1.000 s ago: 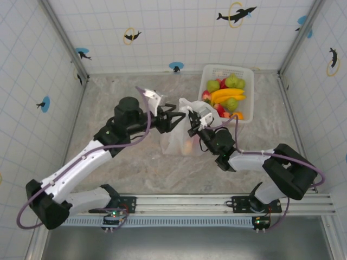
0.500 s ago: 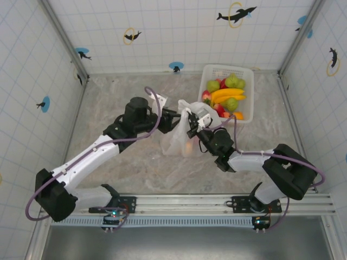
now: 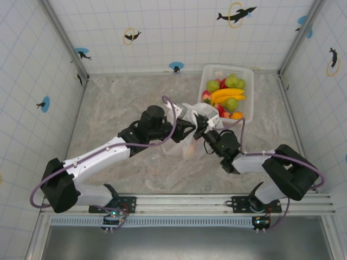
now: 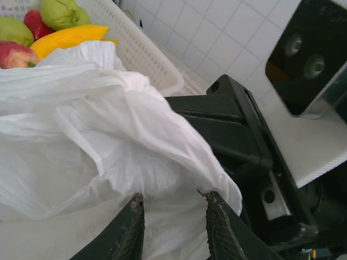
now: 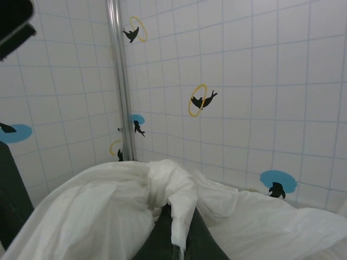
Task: Place the fake fruits into the plastic bag and tie a complex knot
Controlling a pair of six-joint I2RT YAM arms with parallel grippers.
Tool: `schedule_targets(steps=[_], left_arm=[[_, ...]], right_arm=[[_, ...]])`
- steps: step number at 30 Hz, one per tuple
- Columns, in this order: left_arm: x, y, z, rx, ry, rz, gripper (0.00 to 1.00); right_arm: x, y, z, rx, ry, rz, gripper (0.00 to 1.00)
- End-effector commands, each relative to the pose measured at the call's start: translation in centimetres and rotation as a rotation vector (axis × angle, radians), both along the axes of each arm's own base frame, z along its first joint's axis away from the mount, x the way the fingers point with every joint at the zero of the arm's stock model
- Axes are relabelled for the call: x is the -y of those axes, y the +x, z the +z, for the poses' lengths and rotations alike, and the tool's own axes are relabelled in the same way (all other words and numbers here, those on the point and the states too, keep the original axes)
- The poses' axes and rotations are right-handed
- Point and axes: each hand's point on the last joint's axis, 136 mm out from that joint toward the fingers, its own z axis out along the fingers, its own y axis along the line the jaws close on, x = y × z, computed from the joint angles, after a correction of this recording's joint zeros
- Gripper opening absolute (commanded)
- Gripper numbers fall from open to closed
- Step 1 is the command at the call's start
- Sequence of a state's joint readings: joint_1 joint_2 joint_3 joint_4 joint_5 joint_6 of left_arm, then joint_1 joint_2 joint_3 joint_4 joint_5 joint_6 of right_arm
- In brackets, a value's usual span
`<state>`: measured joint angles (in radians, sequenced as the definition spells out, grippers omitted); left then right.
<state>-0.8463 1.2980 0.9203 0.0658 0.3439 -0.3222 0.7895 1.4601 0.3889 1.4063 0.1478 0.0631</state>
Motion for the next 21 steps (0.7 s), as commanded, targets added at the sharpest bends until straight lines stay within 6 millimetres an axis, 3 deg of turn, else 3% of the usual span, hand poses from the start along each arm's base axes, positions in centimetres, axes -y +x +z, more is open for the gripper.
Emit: schedule_targets(steps=[1, 5, 15, 21], left_arm=[[0.2, -0.6, -0.9, -0.044, -0.04, 0.0, 0.34], [-0.3, -0.8, -1.8, -0.062, -0.059, 0.021, 0.34], [-2.5, -0.7, 0.5, 0.025, -0.075, 0.096, 0.46], [-5.0, -0.8, 5.1, 0.125, -0.097, 0.113, 0.53]], right_arm=[[1.0, -1.0, 3.1, 0.049, 0.152, 0.048, 0.0], [0.5, -1.3, 3.7, 0.049, 0.193, 0.1, 0.0], [-0.2, -1.0, 2.6, 0.025, 0.159, 0.101, 0.0], [-0.2, -0.9, 2.6, 0.026, 0.147, 0.094, 0.0]])
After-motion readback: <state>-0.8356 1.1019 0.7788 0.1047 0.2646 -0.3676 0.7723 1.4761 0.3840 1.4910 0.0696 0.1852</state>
